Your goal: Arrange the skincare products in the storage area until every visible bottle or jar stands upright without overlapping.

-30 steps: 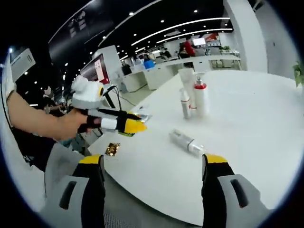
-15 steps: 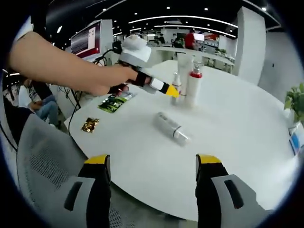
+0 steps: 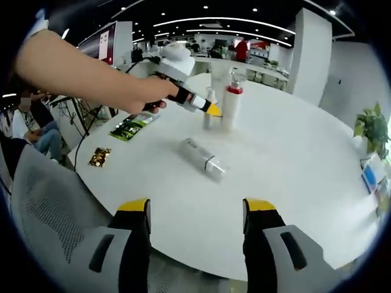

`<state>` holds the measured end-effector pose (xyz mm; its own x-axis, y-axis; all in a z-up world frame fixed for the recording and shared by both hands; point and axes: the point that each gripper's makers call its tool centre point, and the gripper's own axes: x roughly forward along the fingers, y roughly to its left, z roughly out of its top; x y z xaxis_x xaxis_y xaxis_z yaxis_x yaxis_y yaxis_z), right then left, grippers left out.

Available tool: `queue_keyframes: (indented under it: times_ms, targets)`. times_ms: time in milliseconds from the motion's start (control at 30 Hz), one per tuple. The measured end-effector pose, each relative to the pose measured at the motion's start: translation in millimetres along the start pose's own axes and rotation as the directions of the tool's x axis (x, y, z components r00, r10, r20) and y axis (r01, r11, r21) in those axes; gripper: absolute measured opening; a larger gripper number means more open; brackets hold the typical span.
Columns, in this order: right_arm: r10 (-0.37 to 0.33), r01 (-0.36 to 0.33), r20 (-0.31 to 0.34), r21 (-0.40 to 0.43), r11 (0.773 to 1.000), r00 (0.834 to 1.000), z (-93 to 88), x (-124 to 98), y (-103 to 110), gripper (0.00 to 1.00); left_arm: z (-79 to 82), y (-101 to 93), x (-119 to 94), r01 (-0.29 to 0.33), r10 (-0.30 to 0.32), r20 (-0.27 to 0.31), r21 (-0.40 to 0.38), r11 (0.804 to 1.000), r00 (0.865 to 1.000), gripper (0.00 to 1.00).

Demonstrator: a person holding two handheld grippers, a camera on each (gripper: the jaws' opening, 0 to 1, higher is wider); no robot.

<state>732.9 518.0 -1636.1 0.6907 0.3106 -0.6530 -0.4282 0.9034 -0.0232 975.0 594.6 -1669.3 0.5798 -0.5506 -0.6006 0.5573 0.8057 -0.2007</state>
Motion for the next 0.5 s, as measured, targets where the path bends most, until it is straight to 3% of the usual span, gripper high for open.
queue_keyframes:
  times_ms: [133,333,400,500]
  targets:
    - [-0.001,0.0,-0.01,-0.001,1.0,1.0,-2.2,1,0,0.57,-4.9,1.7,-2,0.021,-0.02,-0.016,0.029,0.999,1.0,0.22]
    - [-0.002,0.002,-0.016,-0.006,1.0,1.0,-2.6,0,1,0.55,-4.9,-2.0,-3,0.108,-0.103,-0.043,0.133,0.985,0.994,0.21]
    - [0.0,0.0,-0.018,-0.007,1.0,1.0,-2.9,0,1,0.55,-9.4,-1.3,-4,0.142,-0.128,-0.083,0.193,0.971,0.988,0.21]
    - [0.001,-0.001,-0.019,-0.014,1.0,1.0,-3.3,0,2,0.54,-20.6,6.9,-3,0.132,-0.096,-0.157,0.235,0.963,0.983,0.2]
